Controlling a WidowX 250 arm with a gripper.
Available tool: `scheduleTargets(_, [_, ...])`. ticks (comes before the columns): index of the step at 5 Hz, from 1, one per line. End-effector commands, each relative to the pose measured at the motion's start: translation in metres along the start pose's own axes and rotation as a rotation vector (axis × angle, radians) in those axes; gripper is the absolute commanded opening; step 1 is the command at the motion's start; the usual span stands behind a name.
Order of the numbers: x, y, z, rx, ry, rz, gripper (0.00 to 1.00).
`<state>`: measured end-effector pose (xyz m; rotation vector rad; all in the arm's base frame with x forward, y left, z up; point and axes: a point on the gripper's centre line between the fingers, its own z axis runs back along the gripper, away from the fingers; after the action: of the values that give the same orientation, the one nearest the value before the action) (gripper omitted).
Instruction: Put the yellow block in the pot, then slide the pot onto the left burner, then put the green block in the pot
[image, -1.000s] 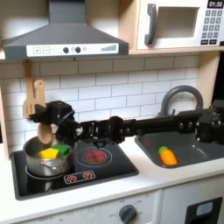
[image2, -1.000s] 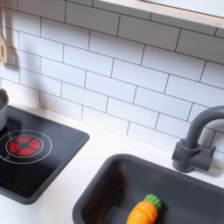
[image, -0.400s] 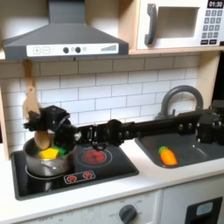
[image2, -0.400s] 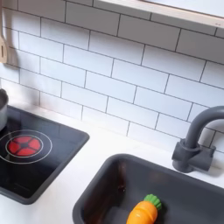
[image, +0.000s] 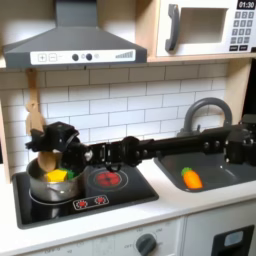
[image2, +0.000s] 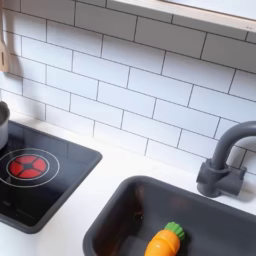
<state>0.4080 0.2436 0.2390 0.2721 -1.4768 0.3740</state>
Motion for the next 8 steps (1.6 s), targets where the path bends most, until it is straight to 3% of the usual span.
scheduleTargets(1, [-0.004, -0.009, 0.013, -0.024, 0.044, -0.014, 0.0])
scheduleTargets(2, [-0.005, -0.019, 0.008, -0.067, 0.058, -0.016, 0.0])
scheduleTargets(3, [-0.003, -0.02, 0.004, -0.084, 0.057, -0.004, 0.0])
scheduleTargets(4, [-0.007, -0.016, -0.001, -0.069, 0.078, 0.002, 0.0])
scheduleTargets(5, [-0.009, -0.018, -0.008, -0.083, 0.09, 0.009, 0.0])
scheduleTargets(7, [0.0, -0.007, -0.003, -0.043, 0.066, 0.004, 0.0])
scheduleTargets(8, [-0.001, -0.013, 0.001, -0.07, 0.074, -0.001, 0.0])
